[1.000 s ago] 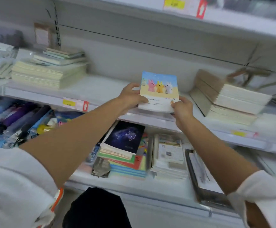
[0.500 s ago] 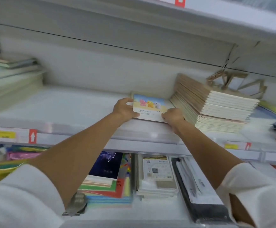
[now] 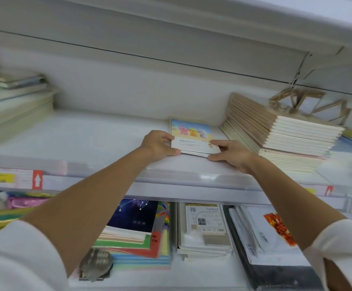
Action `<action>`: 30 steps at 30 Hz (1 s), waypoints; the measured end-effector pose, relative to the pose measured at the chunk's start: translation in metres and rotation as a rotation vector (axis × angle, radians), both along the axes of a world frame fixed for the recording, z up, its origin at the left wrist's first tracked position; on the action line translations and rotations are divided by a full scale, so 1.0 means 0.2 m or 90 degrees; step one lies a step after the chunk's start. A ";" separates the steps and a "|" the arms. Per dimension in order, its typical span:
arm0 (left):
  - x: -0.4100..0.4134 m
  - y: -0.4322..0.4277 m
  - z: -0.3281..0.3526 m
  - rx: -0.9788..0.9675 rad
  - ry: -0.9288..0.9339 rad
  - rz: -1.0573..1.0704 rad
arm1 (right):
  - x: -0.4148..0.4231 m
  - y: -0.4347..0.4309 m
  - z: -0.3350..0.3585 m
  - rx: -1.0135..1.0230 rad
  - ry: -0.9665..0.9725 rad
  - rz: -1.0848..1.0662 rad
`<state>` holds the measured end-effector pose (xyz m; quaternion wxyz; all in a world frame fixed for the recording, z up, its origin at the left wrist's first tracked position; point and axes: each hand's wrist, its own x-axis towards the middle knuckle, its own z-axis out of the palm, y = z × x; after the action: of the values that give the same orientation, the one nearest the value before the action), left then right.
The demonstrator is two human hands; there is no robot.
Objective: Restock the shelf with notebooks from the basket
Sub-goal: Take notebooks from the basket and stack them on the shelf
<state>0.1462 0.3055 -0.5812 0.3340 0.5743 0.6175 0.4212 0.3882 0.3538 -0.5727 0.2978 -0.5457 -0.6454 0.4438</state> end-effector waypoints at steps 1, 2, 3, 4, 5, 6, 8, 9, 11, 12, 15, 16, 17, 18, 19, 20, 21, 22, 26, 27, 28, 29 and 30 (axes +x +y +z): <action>0.00 0.01 0.00 0.012 0.023 0.004 | 0.00 0.01 -0.01 0.020 0.002 -0.006; 0.00 0.03 0.00 0.024 0.050 0.006 | 0.00 0.01 -0.01 0.034 0.014 -0.019; 0.00 0.04 0.00 0.035 0.075 0.007 | 0.00 0.02 -0.02 0.045 0.024 -0.033; -0.01 0.06 0.00 0.042 0.095 0.009 | 0.01 0.02 -0.01 0.056 0.027 -0.045; -0.01 0.07 0.00 0.048 0.109 0.012 | 0.02 0.04 -0.01 0.063 0.026 -0.051; -0.01 0.09 0.00 0.053 0.113 0.015 | 0.03 0.05 -0.01 0.064 0.024 -0.048; -0.02 0.11 -0.01 0.064 0.115 0.025 | 0.03 0.07 -0.02 0.056 0.018 -0.029; -0.02 0.12 -0.01 0.069 0.120 0.028 | 0.02 0.08 -0.03 0.059 0.015 -0.024; -0.02 0.14 -0.02 0.072 0.125 0.033 | 0.02 0.11 -0.05 0.087 0.008 -0.033; -0.02 0.15 -0.03 0.072 0.128 0.038 | 0.01 0.12 -0.05 0.099 0.004 -0.039; -0.02 0.18 -0.03 0.077 0.219 0.073 | -0.01 0.14 -0.05 0.113 -0.020 -0.042; -0.02 0.18 -0.03 0.078 0.244 0.083 | -0.02 0.14 -0.05 0.115 -0.030 -0.041; -0.03 0.19 -0.03 0.077 0.249 0.087 | -0.03 0.15 -0.05 0.113 -0.036 -0.042; -0.03 0.20 -0.03 0.074 0.237 0.085 | -0.03 0.15 -0.04 0.108 -0.039 -0.045; -0.03 0.21 -0.03 0.070 0.214 0.078 | -0.04 0.15 -0.04 0.099 -0.037 -0.050; -0.03 0.21 -0.04 0.066 0.191 0.069 | -0.04 0.16 -0.03 0.091 -0.033 -0.055; -0.03 0.22 -0.04 0.060 0.175 0.059 | -0.04 0.16 -0.03 0.082 -0.027 -0.058; -0.04 0.22 -0.04 0.051 0.167 0.051 | -0.04 0.16 -0.03 0.074 -0.024 -0.059; -0.04 0.20 -0.02 -0.003 0.140 0.005 | -0.05 0.15 -0.02 0.044 -0.007 -0.066; -0.04 0.18 0.00 -0.029 0.116 -0.027 | -0.06 0.14 -0.01 0.034 -0.001 -0.070; -0.04 0.16 0.02 -0.059 0.086 -0.060 | -0.06 0.12 0.00 0.028 0.000 -0.073; -0.03 0.13 0.04 -0.085 0.065 -0.084 | -0.07 0.11 0.02 0.024 -0.005 -0.073; -0.02 0.10 0.07 -0.102 0.056 -0.093 | -0.08 0.08 0.04 0.023 -0.011 -0.074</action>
<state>0.1423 0.3250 -0.5675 0.3809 0.6072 0.6197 0.3197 0.3728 0.3706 -0.5652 0.3273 -0.5809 -0.6232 0.4088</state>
